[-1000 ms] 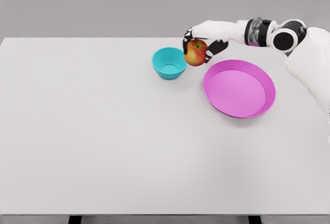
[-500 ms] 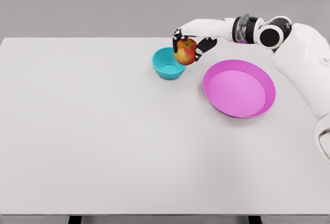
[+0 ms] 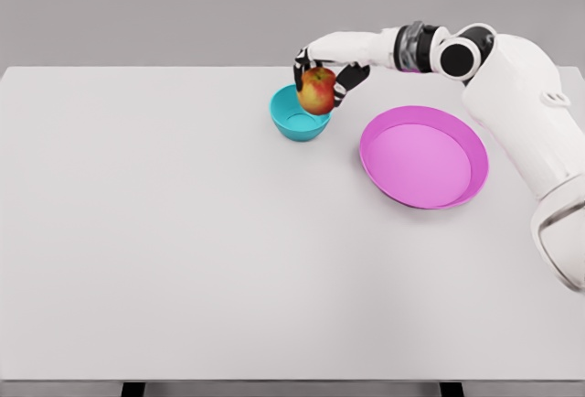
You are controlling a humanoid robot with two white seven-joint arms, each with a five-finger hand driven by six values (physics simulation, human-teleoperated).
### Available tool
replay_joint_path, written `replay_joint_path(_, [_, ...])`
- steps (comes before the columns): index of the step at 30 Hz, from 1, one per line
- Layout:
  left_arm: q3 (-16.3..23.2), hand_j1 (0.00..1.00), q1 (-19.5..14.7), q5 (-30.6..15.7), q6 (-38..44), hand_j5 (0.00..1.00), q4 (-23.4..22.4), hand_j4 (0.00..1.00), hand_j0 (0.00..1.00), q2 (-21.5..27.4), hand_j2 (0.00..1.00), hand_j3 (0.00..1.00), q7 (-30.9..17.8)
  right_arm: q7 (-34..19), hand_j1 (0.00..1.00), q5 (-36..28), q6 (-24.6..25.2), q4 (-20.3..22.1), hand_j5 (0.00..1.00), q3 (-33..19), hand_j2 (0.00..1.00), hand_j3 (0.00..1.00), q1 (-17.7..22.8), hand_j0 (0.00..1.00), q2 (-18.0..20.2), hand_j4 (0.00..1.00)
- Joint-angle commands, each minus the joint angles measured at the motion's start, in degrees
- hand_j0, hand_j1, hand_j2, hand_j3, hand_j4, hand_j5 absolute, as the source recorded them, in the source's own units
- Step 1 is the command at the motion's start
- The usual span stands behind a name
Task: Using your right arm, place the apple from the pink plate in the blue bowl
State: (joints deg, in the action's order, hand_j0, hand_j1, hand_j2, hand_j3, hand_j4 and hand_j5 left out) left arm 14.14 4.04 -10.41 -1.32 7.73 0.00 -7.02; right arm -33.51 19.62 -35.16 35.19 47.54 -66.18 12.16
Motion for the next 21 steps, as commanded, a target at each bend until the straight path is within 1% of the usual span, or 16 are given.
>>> replay_joint_path(1, [0.0, 1.0, 0.0, 0.0, 0.0, 1.0, 0.0, 1.0, 1.0, 0.0, 1.0, 1.0, 0.0, 0.0, 0.47, 0.0, 0.2, -1.3, 0.47, -0.2, 0.47, 0.47, -0.1, 0.47, -0.8, 0.47])
replay_joint_path(7, [0.0, 1.0, 0.0, 0.0, 0.0, 1.0, 0.0, 1.0, 1.0, 0.0, 1.0, 1.0, 0.0, 0.0, 0.47, 0.8, 0.2, -3.1, 0.47, -0.2, 0.47, 0.47, -0.8, 0.47, -2.5, 0.47])
replay_joint_path(10, [0.0, 1.0, 0.0, 0.0, 0.0, 1.0, 0.0, 1.0, 1.0, 0.0, 1.0, 1.0, 0.0, 0.1, 0.47, 0.9, 0.2, -3.4, 0.47, -0.2, 0.47, 0.47, -0.9, 0.47, -3.2, 0.47])
replay_joint_path(15, [0.0, 1.0, 0.0, 0.0, 0.0, 1.0, 0.0, 1.0, 1.0, 0.0, 1.0, 1.0, 0.0, 0.1, 0.47, 0.9, 0.2, -5.0, 0.47, -0.2, 0.47, 0.47, -1.1, 0.47, -3.6, 0.47])
replay_joint_path(17, [0.0, 1.0, 0.0, 0.0, 0.0, 1.0, 0.0, 1.0, 1.0, 0.0, 1.0, 1.0, 0.0, 0.1, 0.47, 1.5, 0.2, -4.8, 0.47, -0.1, 0.47, 0.47, -1.1, 0.47, -3.6, 0.47])
replay_joint_path(18, [0.0, 1.0, 0.0, 0.0, 0.0, 1.0, 0.0, 1.0, 1.0, 0.0, 1.0, 1.0, 0.0, 0.1, 0.47, 2.8, 0.2, -4.8, 0.47, -0.2, 0.47, 0.47, -1.1, 0.47, -3.7, 0.47])
replay_joint_path(21, [0.0, 1.0, 0.0, 0.0, 0.0, 1.0, 0.0, 1.0, 1.0, 0.0, 1.0, 1.0, 0.0, 0.3, 0.47, 3.3, 0.2, -4.9, 0.47, -0.1, 0.47, 0.47, -1.1, 0.47, -4.3, 0.47])
